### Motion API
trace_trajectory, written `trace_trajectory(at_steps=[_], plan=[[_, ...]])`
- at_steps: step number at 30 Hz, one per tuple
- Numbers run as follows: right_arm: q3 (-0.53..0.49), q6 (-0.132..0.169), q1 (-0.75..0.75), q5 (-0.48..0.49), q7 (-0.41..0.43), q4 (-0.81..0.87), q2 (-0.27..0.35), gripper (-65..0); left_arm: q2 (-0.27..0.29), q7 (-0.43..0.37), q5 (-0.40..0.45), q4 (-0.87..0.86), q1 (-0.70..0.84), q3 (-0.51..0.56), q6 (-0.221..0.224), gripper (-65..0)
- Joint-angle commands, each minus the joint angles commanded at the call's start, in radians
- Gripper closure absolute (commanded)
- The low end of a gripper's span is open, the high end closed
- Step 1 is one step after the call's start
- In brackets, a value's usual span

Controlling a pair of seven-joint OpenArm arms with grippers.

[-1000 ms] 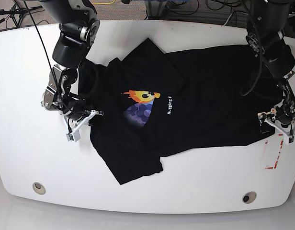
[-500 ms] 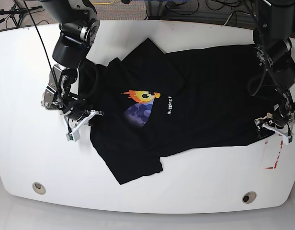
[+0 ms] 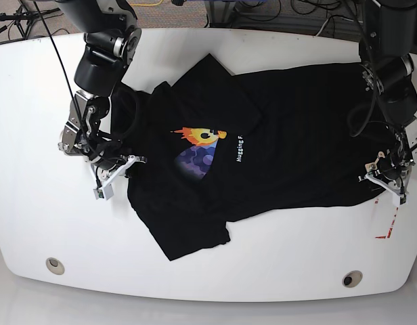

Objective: Fold the T-shirt properly
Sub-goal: 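Lift the shirt with both grippers, holding it stretched between them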

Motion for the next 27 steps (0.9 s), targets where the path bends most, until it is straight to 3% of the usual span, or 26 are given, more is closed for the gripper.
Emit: trace_trajectory(at_steps=[5, 13, 17, 23, 27], plan=[[0.000, 0.000, 0.000, 0.000, -0.017, 0.006, 0.000, 0.0, 0.000, 0.025, -0.002, 0.005, -0.002, 0.000, 0.018, 0.0], [0.000, 0.000, -0.034, 0.002, -0.068, 0.163, 0.006, 0.0, 0.000, 0.230, -0.086, 0.310, 0.046, -0.002, -0.012, 0.0], [0.002, 0.000, -0.040, 0.002, -0.112, 0.233, 0.032, 0.0, 0.035, 0.322, -0.146, 0.506, 0.080, 0.002, -0.006, 0.0], [0.002, 0.000, -0.040, 0.002, -0.155, 0.275, 0.058, 0.0, 0.072, 0.439, -0.155, 0.746, 0.123, 0.000, -0.008, 0.0], [0.000, 0.002, -0.017, 0.002, -0.155, 0.272, 0.110, 0.0, 0.124, 0.509, -0.155, 0.911, 0.127, 0.003, -0.008, 0.0]])
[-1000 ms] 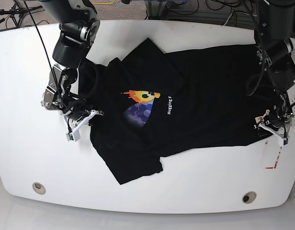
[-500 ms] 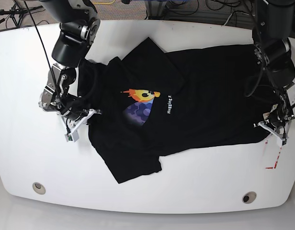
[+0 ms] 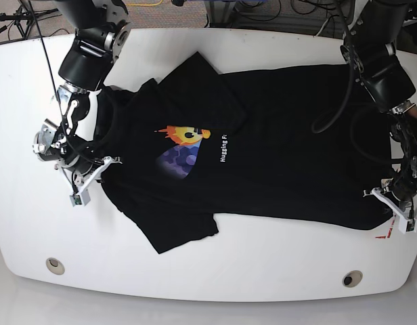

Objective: Fold the T-shirt properly
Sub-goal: 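Lift the shirt with both grippers, holding it stretched between them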

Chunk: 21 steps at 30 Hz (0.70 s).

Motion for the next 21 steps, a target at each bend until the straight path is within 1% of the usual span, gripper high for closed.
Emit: trace_trajectory(at_steps=[1, 2, 5, 6, 8, 9, 10, 11, 12, 14, 16, 17, 21], plan=[[-0.002, 0.003, 0.012, 0.000, -0.002, -0.003, 0.009, 0.0, 0.011, 0.021, 0.000, 0.038, 0.000, 0.002, 0.000, 0.0], [-0.002, 0.014, 0.023, 0.000, -0.002, -0.005, 0.014, 0.0, 0.018, 0.038, 0.002, 0.064, -0.002, 0.002, 0.000, 0.0], [-0.015, 0.061, 0.057, -0.009, -0.002, -0.006, 0.037, 0.0, 0.054, 0.087, 0.002, 0.144, -0.006, 0.003, 0.000, 0.0], [-0.032, 0.069, 0.069, -0.009, -0.002, -0.006, 0.046, 0.0, 0.063, 0.095, 0.005, 0.164, -0.009, 0.005, 0.000, 0.0], [-0.094, 0.071, 0.100, -0.009, -0.002, -0.006, 0.080, 0.0, 0.087, 0.100, 0.008, 0.232, -0.026, 0.021, 0.002, 0.0], [-0.107, 0.071, 0.106, -0.008, -0.002, -0.006, 0.087, 0.0, 0.092, 0.101, 0.008, 0.247, -0.029, 0.026, 0.002, 0.0], [-0.135, 0.071, 0.118, -0.002, -0.002, -0.006, 0.106, 0.0, 0.098, 0.101, 0.008, 0.282, -0.032, 0.040, 0.008, 0.0], [-0.157, 0.071, 0.129, 0.000, -0.002, -0.006, 0.123, 0.0, 0.103, 0.101, 0.008, 0.308, -0.035, 0.052, 0.023, 0.0], [-0.166, 0.071, 0.140, 0.000, -0.002, -0.006, 0.130, 0.0, 0.106, 0.101, 0.008, 0.327, -0.037, 0.061, 0.037, 0.0], [-0.175, 0.071, 0.172, 0.000, -0.003, -0.005, 0.146, 0.0, 0.107, 0.101, 0.006, 0.370, -0.051, 0.081, 0.081, 0.0], [-0.176, 0.071, 0.201, -0.006, -0.009, -0.005, 0.149, 0.0, 0.107, 0.103, 0.006, 0.397, -0.075, 0.101, 0.110, 0.0], [-0.178, 0.071, 0.227, -0.009, -0.018, -0.005, 0.153, 0.0, 0.106, 0.103, 0.006, 0.408, -0.091, 0.110, 0.120, 0.0], [-0.212, 0.071, 0.333, -0.002, -0.057, -0.006, 0.192, 0.0, 0.101, 0.098, 0.008, 0.411, -0.166, 0.117, 0.126, 0.0]])
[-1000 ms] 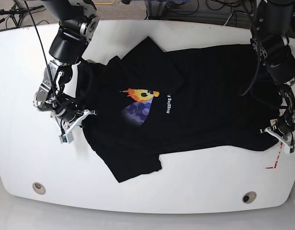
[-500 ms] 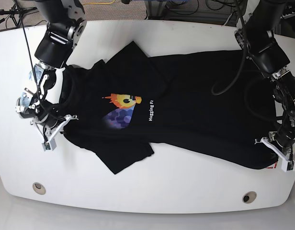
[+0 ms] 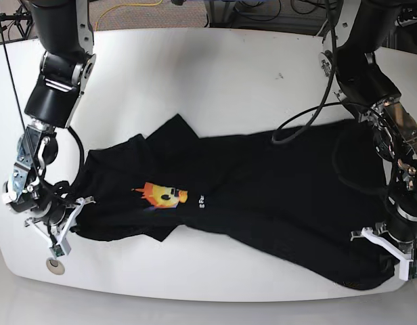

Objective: Fold the T-shirt properly
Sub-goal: 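Lift the shirt with both grippers, holding it stretched between them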

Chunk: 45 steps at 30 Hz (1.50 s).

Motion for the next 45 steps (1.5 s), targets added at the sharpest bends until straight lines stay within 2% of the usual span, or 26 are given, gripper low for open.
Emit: trace_trajectory(at_steps=[5, 10, 17, 22, 25, 28, 32, 38, 45], plan=[[-0.072, 0.000, 0.126, -0.003, -0.005, 0.000, 0.034, 0.0, -0.018, -0.003, 0.015, -0.003, -0.091, 0.018, 0.002, 0.0], [-0.138, 0.000, 0.250, -0.008, -0.011, -0.003, 0.041, 0.0, -0.023, -0.003, 0.051, -0.003, -0.184, 0.046, 0.002, 0.0], [-0.199, 0.000, 0.462, 0.000, -0.060, -0.123, 0.066, 0.0, -0.037, 0.000, 0.083, -0.005, -0.351, 0.049, 0.002, 0.0], [-0.238, 0.000, 0.606, -0.003, -0.060, -0.193, 0.068, 0.0, -0.057, -0.002, 0.081, -0.098, -0.485, 0.049, 0.000, 0.0], [-0.259, 0.000, 0.684, -0.003, -0.060, -0.233, 0.068, 0.0, -0.089, -0.002, 0.078, -0.169, -0.557, 0.049, 0.000, 0.0], [-0.267, 0.000, 0.752, -0.008, -0.060, -0.270, 0.069, 0.0, -0.091, -0.018, 0.078, -0.250, -0.620, 0.048, 0.000, 0.0], [-0.275, 0.000, 0.810, -0.008, -0.060, -0.288, 0.068, 0.0, -0.092, -0.061, 0.078, -0.321, -0.663, 0.046, -0.002, 0.0], [-0.356, 0.000, 0.838, 0.000, -0.060, -0.288, 0.068, 0.0, -0.109, -0.058, 0.078, -0.321, -0.664, 0.049, -0.003, 0.0], [-0.358, 0.000, 0.796, -0.003, -0.058, -0.288, 0.071, 0.0, -0.109, -0.043, 0.077, -0.322, -0.634, 0.044, -0.003, 0.0]])
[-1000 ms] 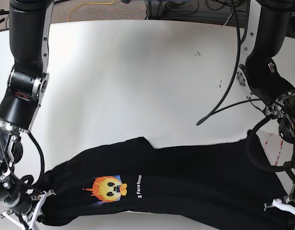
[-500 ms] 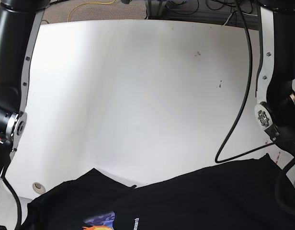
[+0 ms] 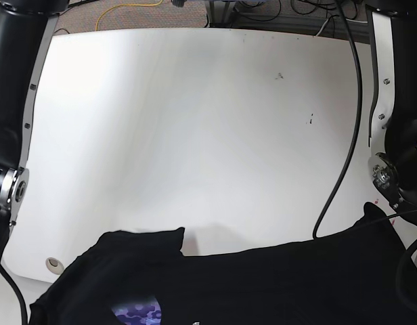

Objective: Fold the T-shirt properly
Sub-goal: 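Lift the shirt with both grippers, holding it stretched between them, then lay the shirt flat, both grippers holding its edge taut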

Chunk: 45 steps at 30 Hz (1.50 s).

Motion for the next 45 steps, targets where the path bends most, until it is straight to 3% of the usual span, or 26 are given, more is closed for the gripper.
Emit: trace_trajectory(at_steps=[13, 34, 38, 45], plan=[[0.000, 0.000, -0.097, -0.005, 0.041, 0.000, -0.008, 0.0, 0.002, 0.000, 0.000, 0.097, 0.127, -0.002, 0.003, 0.0], [-0.002, 0.000, -0.012, 0.003, 0.029, 0.003, -0.003, 0.0, 0.003, 0.005, -0.002, 0.064, 0.069, 0.002, 0.003, 0.0], [0.026, 0.000, -0.074, 0.005, -0.018, 0.023, 0.009, 0.0, 0.003, 0.005, -0.002, 0.098, 0.132, 0.002, 0.002, 0.0], [0.173, 0.000, -0.328, 0.005, -0.086, 0.249, 0.021, 0.0, 0.025, 0.063, -0.002, 0.198, 0.262, -0.003, -0.002, 0.0]])
